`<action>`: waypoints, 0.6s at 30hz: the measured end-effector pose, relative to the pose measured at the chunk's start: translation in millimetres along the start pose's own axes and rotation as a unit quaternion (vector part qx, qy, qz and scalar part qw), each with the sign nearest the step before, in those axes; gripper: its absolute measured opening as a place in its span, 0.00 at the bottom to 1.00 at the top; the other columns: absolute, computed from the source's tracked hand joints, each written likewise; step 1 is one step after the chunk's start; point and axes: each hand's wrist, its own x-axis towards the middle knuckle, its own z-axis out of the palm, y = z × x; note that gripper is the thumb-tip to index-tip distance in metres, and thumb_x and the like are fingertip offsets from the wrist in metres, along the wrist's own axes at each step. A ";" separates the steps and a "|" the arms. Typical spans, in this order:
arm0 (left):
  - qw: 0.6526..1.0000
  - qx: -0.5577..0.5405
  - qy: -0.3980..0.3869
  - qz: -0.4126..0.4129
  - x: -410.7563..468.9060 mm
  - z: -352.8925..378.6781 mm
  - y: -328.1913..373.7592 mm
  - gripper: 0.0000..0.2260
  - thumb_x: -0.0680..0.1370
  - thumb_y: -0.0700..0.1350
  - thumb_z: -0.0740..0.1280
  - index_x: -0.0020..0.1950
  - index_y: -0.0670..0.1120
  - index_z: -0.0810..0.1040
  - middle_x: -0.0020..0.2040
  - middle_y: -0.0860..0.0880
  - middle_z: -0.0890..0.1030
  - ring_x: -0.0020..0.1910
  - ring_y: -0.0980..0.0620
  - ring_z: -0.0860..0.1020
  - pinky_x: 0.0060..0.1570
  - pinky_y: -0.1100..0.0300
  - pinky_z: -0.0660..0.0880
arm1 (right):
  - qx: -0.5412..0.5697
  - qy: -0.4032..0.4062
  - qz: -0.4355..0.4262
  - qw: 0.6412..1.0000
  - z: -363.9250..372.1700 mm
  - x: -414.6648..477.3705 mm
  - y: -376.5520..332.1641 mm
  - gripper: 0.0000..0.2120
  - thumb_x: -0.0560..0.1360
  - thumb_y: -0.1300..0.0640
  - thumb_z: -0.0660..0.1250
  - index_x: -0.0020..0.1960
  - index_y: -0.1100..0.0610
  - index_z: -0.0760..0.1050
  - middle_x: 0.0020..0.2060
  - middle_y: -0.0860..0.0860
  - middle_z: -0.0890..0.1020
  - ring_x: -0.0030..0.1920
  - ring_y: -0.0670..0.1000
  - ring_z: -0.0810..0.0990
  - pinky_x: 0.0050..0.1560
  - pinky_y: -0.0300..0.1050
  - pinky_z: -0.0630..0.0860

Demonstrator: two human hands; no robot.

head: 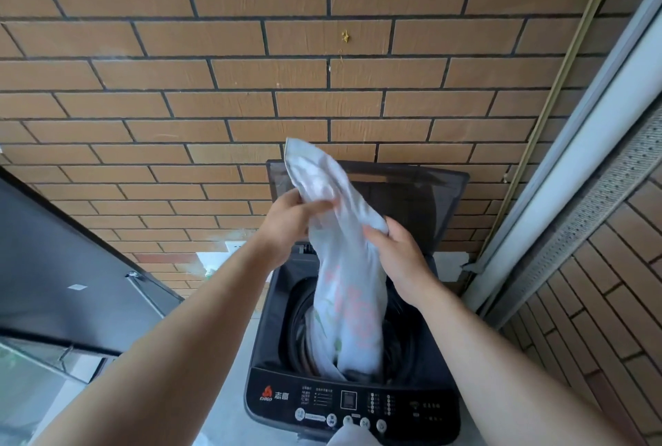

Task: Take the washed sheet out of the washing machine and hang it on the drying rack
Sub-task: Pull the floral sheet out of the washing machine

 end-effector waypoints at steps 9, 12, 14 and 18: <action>0.998 0.000 0.063 0.031 -3.7 1.1 17.7 0.09 0.70 0.30 0.71 0.48 0.40 0.82 0.44 0.43 0.86 0.44 0.43 0.85 0.49 0.49 0.82 | -0.053 -0.034 0.061 0.996 -9.7 -10.8 25.3 0.14 0.70 0.58 0.75 0.50 0.58 0.73 0.45 0.56 0.83 0.45 0.55 0.84 0.43 0.50 0.78; 0.996 0.018 0.069 0.050 -5.4 2.3 22.9 0.10 0.67 0.28 0.67 0.43 0.40 0.81 0.38 0.45 0.84 0.40 0.44 0.83 0.44 0.52 0.81 | 0.006 -0.037 0.107 0.993 -11.6 -10.0 30.2 0.25 0.63 0.56 0.79 0.57 0.51 0.74 0.53 0.54 0.83 0.50 0.55 0.84 0.55 0.57 0.81; 0.987 0.108 0.094 0.072 -6.0 3.5 24.2 0.06 0.66 0.34 0.65 0.38 0.44 0.78 0.31 0.53 0.80 0.34 0.49 0.77 0.33 0.61 0.75 | 0.086 -0.041 0.134 0.986 -11.6 -7.7 29.0 0.33 0.59 0.55 0.80 0.62 0.49 0.73 0.57 0.51 0.82 0.53 0.54 0.84 0.57 0.55 0.79; 0.929 0.286 0.168 0.163 -4.8 0.9 23.2 0.10 0.70 0.36 0.59 0.46 0.45 0.77 0.37 0.53 0.79 0.38 0.50 0.76 0.32 0.60 0.69 | 0.099 -0.063 0.134 0.984 -11.8 -6.4 18.6 0.11 0.67 0.58 0.77 0.49 0.52 0.82 0.47 0.53 0.86 0.48 0.57 0.84 0.45 0.47 0.77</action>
